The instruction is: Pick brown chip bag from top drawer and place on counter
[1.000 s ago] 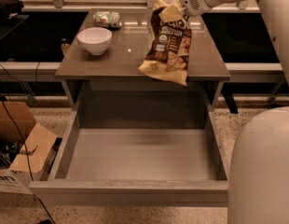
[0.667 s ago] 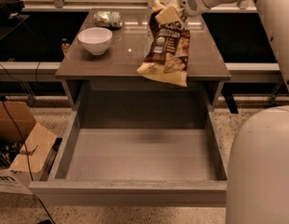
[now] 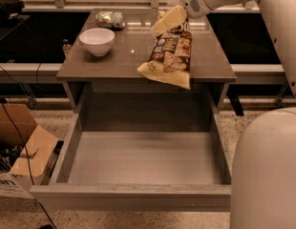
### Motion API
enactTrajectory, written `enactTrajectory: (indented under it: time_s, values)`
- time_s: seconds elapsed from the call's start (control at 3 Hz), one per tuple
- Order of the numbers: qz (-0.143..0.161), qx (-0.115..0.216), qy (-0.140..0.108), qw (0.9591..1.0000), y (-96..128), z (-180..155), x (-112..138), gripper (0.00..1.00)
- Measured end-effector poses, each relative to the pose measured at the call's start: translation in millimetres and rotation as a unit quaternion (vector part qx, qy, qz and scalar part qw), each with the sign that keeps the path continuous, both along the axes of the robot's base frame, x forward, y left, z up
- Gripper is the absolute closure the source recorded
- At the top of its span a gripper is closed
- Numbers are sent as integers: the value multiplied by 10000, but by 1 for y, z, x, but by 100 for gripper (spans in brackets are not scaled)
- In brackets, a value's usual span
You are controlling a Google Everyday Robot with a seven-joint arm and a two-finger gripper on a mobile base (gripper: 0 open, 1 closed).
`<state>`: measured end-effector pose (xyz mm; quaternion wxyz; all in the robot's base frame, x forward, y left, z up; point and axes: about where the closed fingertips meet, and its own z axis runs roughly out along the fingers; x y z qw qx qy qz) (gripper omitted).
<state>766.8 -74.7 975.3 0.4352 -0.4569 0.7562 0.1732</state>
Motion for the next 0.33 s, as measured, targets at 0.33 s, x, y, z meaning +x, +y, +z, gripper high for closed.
enactTrajectory:
  time_s: [0.33]
  values:
    - [0,0,0,10000,0,0,0,0]
